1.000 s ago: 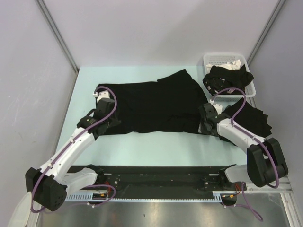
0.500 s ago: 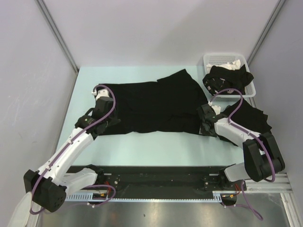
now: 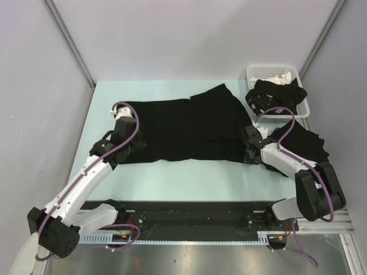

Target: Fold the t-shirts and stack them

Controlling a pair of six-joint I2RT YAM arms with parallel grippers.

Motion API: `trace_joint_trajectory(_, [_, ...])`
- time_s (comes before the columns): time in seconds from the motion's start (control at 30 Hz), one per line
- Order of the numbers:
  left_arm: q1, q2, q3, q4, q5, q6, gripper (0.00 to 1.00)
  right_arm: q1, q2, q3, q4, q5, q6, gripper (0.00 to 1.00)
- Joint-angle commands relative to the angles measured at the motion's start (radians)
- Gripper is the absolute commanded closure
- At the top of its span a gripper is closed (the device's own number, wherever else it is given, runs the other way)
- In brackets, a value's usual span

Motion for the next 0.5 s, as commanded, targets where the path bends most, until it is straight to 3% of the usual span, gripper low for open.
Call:
trace_joint_trajectory(0.0, [-0.012,-0.008,0.050,0.017,0.015,-0.007,0.68,-0.009,-0.070,0.001,-0.038,0.069,0.008,1.00])
trace_joint_trajectory(0.2, [-0.020,0.009,0.061,0.030,0.016,-0.014,0.68,-0.049,-0.147,0.001,-0.055,0.100,-0.027,1.00])
trace_joint_trajectory(0.47, [-0.037,0.024,0.070,0.030,0.013,-0.025,0.68,-0.099,-0.099,0.001,-0.058,0.050,-0.044,1.00])
